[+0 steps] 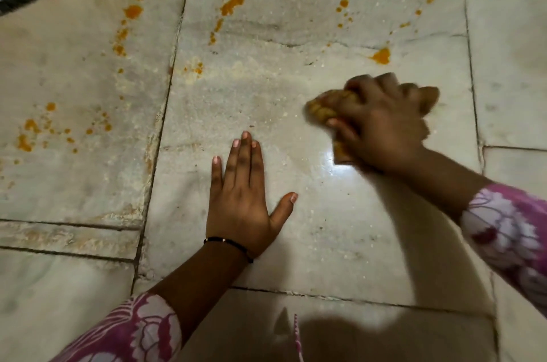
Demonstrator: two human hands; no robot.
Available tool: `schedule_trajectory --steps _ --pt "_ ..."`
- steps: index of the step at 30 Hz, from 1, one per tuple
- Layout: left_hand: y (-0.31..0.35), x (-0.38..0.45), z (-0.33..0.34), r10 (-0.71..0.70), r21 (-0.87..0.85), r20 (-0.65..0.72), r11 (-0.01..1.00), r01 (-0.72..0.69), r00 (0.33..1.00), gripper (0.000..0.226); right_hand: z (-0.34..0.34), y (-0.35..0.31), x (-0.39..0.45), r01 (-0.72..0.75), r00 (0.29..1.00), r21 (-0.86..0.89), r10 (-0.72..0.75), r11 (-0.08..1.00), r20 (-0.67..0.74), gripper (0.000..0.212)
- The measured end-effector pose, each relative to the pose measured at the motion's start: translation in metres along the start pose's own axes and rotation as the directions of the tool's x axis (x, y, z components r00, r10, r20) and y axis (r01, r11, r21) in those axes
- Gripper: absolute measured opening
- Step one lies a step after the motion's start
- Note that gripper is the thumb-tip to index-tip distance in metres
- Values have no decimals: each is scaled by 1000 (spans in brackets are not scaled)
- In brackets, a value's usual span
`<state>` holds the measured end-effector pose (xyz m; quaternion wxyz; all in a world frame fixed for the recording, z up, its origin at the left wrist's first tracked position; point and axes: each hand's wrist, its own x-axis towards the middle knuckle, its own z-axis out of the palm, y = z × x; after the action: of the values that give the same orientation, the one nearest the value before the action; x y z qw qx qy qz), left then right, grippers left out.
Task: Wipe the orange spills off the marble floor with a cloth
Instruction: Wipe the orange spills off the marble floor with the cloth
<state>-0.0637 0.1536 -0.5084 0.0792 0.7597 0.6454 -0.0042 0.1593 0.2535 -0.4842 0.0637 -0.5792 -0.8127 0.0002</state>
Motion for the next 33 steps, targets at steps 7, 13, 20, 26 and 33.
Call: schedule_trajectory --steps 7,13,20,26,33 --pt "-1 -1 2 0 -43 -11 999 0 1000 88 -14 4 -109 210 975 95 -215 973 49 42" --pt "-1 0 -1 -7 -65 12 998 8 1000 89 -16 77 -44 -164 986 -61 162 985 -40 49" --pt "-1 0 -2 -6 -84 23 996 8 1000 88 1 -6 -21 53 998 4 -53 999 14 45" --pt "-3 0 1 -6 -100 -4 995 6 1000 88 -18 35 -114 108 993 68 -111 992 43 47" --pt "-2 0 -1 -17 -93 8 996 17 1000 89 -16 83 -21 -257 965 -62 253 964 -67 47"
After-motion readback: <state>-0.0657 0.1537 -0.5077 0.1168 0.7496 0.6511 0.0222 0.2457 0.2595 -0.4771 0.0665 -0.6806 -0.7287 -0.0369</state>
